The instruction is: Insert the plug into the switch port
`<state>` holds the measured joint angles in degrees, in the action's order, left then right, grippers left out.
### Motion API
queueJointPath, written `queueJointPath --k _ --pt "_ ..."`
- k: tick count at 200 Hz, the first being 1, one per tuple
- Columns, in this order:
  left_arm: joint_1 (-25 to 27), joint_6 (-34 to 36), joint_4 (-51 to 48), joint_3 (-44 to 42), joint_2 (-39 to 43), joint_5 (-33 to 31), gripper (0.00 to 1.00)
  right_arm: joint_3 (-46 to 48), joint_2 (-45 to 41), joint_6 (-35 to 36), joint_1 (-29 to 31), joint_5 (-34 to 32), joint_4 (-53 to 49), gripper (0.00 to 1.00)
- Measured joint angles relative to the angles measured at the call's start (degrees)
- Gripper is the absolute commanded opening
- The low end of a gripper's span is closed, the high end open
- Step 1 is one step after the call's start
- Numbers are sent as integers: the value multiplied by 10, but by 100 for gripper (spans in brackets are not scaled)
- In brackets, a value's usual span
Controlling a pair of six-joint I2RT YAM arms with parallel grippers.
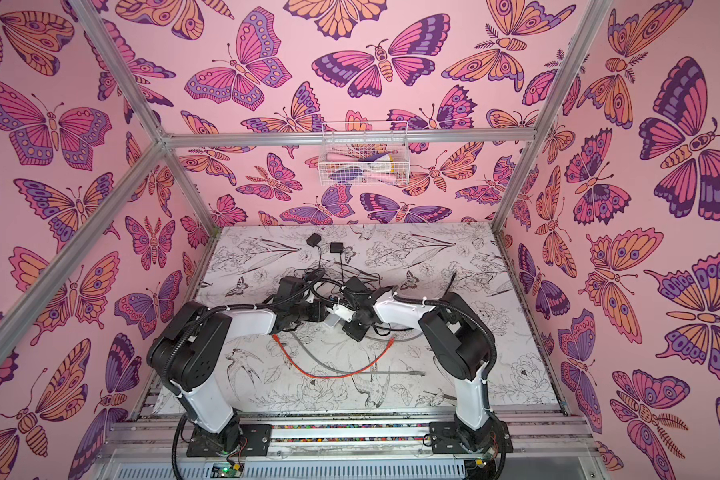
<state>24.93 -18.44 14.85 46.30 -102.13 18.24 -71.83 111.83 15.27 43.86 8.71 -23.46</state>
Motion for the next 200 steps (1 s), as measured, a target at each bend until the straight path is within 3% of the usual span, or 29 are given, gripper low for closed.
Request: queueJointPath --k 48,99,200 --pt "2 11 21 -9 0 -5 36 -68 37 -11 -1 0 -80 0" --pt "2 11 49 -19 -2 -3 36 -72 39 -48 -4 9 -83 0" --pt "-5 -1 97 -17 -31 37 37 -158 90 -41 -17 38 -178 0"
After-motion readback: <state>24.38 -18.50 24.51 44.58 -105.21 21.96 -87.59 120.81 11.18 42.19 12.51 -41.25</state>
